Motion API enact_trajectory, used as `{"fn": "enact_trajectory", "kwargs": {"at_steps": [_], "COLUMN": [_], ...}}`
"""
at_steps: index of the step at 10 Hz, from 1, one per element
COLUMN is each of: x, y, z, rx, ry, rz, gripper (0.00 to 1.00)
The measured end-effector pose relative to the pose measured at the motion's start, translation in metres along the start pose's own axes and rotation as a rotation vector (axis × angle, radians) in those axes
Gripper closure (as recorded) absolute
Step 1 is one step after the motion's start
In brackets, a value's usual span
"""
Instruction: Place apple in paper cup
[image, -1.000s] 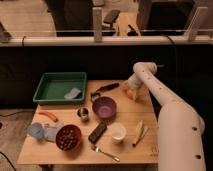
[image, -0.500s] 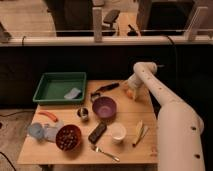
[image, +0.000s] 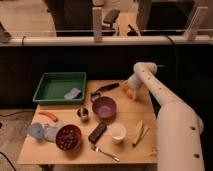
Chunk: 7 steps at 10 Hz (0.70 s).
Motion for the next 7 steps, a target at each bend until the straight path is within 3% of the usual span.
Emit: {"fn": "enact_trajectory", "kwargs": {"at_steps": [7], "x": [0.0012], "y": [-0.0019], "z": [0.0029], "rx": [0.01], "ry": [-0.004], "rz": [0.0], "gripper": [0.2]}}
